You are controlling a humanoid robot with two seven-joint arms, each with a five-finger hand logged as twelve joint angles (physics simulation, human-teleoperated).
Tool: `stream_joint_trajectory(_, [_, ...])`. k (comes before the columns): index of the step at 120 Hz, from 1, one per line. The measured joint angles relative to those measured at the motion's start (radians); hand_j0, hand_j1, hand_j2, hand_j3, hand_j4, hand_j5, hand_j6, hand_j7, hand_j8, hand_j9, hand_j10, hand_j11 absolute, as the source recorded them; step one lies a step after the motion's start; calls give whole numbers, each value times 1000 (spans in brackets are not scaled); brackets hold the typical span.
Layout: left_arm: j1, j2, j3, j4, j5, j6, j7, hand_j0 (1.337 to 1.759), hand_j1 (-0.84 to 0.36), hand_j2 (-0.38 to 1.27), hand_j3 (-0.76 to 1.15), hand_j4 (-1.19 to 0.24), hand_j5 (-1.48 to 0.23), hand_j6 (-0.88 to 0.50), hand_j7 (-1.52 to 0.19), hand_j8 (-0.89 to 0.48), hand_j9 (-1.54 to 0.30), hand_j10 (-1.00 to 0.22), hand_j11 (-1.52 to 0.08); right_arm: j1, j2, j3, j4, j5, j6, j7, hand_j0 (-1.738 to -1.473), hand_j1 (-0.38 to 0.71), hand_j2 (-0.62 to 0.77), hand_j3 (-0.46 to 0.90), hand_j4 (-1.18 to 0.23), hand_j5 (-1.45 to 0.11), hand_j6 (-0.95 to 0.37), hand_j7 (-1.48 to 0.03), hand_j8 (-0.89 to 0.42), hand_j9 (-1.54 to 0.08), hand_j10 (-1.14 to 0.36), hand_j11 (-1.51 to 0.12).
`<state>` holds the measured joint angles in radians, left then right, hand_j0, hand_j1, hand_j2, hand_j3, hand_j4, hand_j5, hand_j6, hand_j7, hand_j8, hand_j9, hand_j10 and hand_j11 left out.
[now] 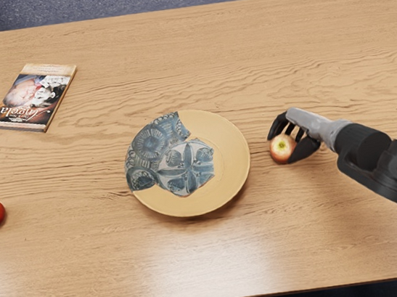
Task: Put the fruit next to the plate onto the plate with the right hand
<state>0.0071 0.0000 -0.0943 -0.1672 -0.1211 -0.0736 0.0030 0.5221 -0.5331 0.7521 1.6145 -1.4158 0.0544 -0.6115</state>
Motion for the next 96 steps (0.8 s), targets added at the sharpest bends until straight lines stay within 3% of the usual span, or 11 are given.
stream_joint_trajectory(46, [0,0,1,0,0,0,0,1658,336,2,0,-11,-14,-11,-14,-11,-14,-11,-14,44,-8,104,4,116,80,1,-1658,241,254,1,-576,-791,-504,-769,-443,-798,-664,-799])
stream_joint_trajectory(96, [0,0,0,0,0,0,0,1658,336,2,0,-11,-14,-11,-14,-11,-14,-11,-14,78,-1,185,95,215,172,0,-1658,238,276,1,-573,-791,-523,-767,-467,-789,-593,-789])
